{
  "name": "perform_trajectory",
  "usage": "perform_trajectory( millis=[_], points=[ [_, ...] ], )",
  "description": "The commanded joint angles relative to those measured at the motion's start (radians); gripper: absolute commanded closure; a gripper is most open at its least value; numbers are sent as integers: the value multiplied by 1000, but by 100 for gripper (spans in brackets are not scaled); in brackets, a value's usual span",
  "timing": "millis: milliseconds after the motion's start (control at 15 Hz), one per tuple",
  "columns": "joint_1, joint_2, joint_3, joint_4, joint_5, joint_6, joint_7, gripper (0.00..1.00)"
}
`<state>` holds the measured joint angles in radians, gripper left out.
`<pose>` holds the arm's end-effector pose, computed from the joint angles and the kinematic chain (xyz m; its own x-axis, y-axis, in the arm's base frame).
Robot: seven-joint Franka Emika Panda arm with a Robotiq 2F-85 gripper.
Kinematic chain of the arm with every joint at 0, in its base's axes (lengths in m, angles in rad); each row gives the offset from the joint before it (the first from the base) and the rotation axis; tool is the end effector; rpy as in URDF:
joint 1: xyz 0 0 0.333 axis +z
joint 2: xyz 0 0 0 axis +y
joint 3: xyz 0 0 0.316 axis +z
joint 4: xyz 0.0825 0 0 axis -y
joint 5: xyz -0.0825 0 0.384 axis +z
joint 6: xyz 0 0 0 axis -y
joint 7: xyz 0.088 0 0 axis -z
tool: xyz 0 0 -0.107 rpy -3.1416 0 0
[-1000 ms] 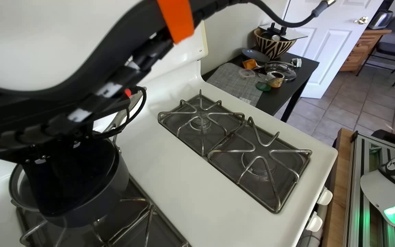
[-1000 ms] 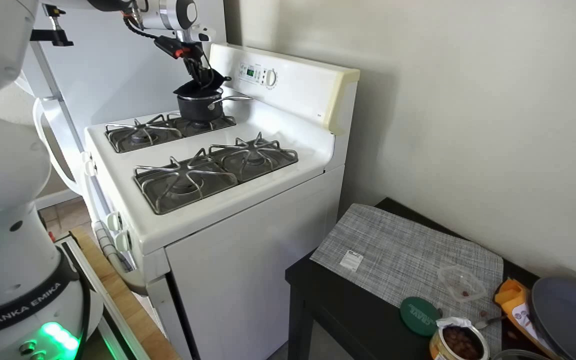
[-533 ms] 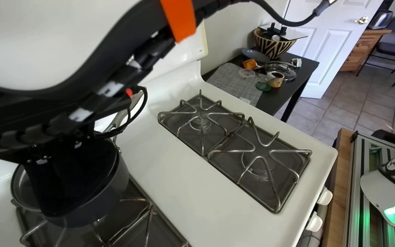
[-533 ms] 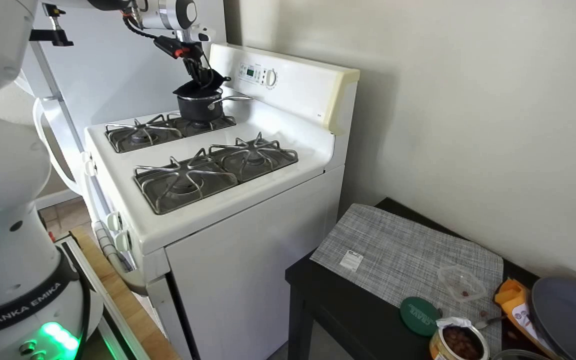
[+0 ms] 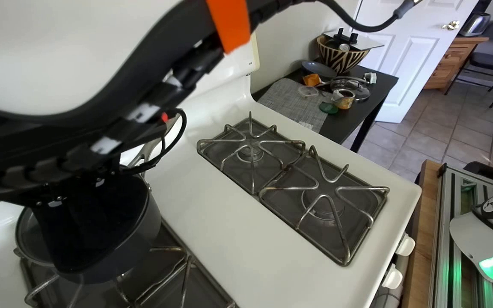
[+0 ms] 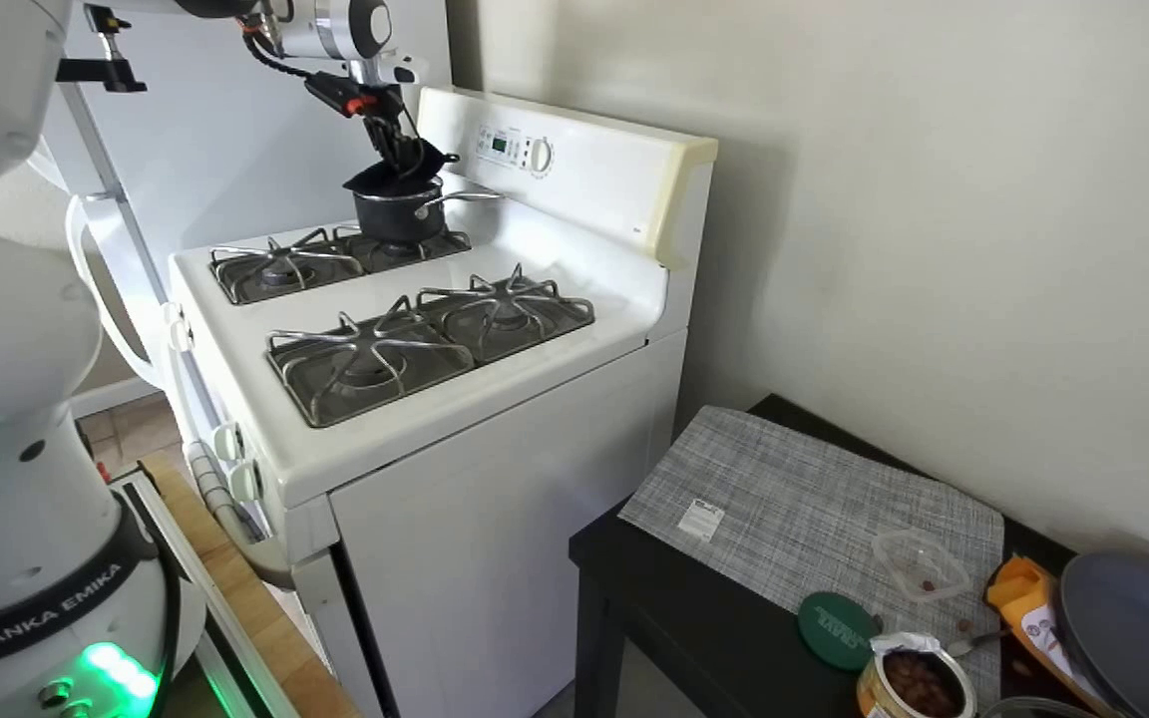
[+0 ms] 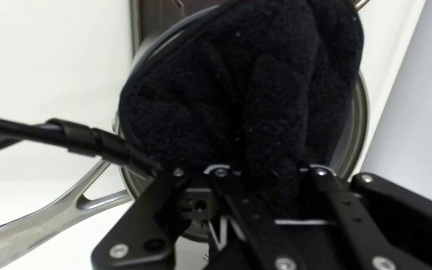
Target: Put the pot holder over the lid then put the lid on the pot
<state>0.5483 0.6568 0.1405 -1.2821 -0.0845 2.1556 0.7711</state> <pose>0.6016 0.4563 0.3893 0.9837 -0.0933 0.1539 -0.0685 -0.9849 -0.1588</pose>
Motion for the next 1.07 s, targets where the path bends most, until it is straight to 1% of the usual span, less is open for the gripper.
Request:
perform_trajectory(
  millis=[0, 267, 333, 400, 467, 533, 800, 867, 1000],
  points=[
    [9, -33, -8, -71, 1, -7, 56, 96],
    [2, -23, 1, -64, 13, -13, 54, 96],
    [0, -21, 4, -60, 19, -18, 52, 60],
    [-1, -22, 4, -59, 18, -18, 51, 58],
    [0, -24, 2, -62, 15, -14, 52, 52],
    [0, -26, 2, -64, 13, -11, 51, 42],
    [-2, -39, 3, -68, 12, -10, 44, 10],
    [-3, -42, 4, -67, 13, -9, 42, 0],
    [-4, -49, 6, -67, 13, -11, 36, 0]
  ],
)
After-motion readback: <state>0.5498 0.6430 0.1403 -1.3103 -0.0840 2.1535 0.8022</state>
